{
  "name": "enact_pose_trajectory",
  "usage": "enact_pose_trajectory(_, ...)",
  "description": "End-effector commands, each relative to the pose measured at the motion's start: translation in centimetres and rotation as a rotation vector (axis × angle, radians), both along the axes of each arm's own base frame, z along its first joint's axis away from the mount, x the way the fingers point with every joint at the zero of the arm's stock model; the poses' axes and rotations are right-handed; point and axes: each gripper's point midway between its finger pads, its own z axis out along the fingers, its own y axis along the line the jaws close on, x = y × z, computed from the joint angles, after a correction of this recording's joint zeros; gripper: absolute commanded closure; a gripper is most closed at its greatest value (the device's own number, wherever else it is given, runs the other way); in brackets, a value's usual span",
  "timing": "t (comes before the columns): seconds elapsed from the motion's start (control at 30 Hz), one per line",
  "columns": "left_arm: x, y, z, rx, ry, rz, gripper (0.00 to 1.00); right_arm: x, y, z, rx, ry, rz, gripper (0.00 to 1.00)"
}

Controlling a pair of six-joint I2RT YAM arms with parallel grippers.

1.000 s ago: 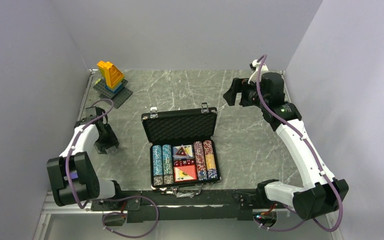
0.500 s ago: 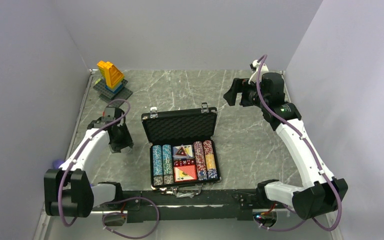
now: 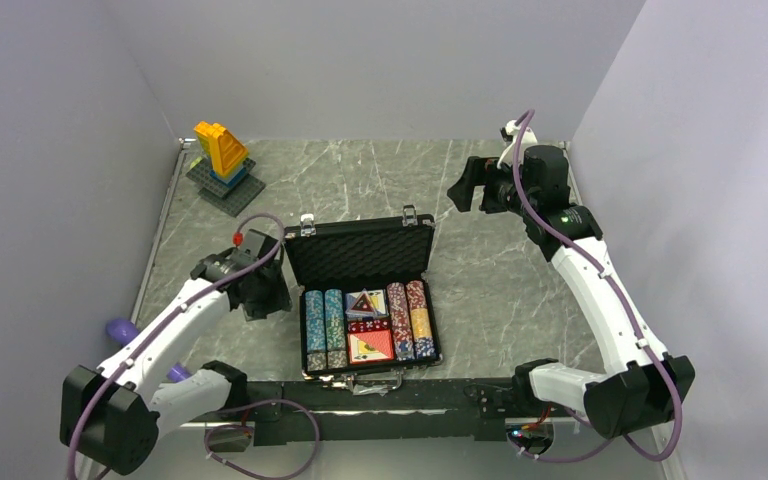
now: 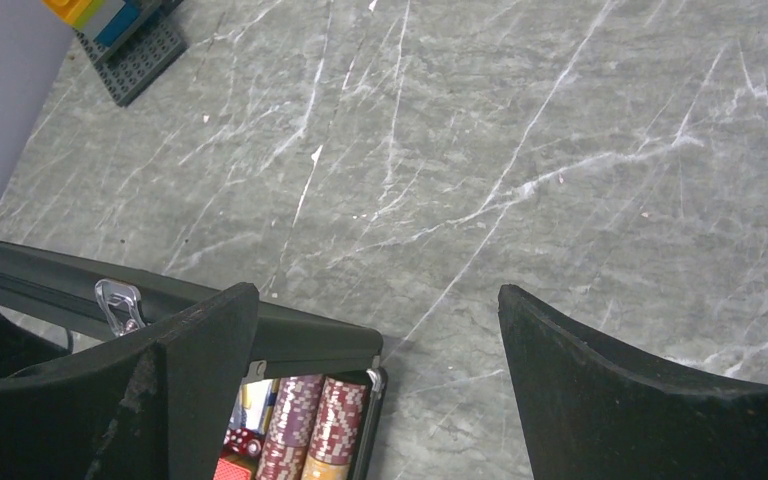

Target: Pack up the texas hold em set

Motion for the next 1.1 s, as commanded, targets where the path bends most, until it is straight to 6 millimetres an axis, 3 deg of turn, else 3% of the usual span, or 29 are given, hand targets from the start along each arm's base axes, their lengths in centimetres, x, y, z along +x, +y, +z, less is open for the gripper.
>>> enact_pose_trajectory(0.0, -1.9, -1.4, 0.4, 0.003, 0.02, 0.013, 0.57, 0.7, 0.0, 0.9, 0.015, -0.04, -0.001, 0.06)
enact_pose_trajectory(0.5, -5.3, -10.1, 1.1, 0.004, 0.022, -0.148, 0.57, 0.7, 0.0, 1.0, 0.024, -0.048, 0.003, 0.06)
enact_pose_trajectory(0.8, -4.7, -11.3, 2.1, 0.0, -0.022, -0.166, 0.57, 0.6, 0.0, 1.1, 0.027, -0.052, 0.005, 0.06)
enact_pose_trajectory(1.07, -4.8, -14.6, 2.3, -0.016, -0.013, -0.264, 0.57, 0.5, -0.1, 1.1, 0.023, -0.051, 0.0, 0.06)
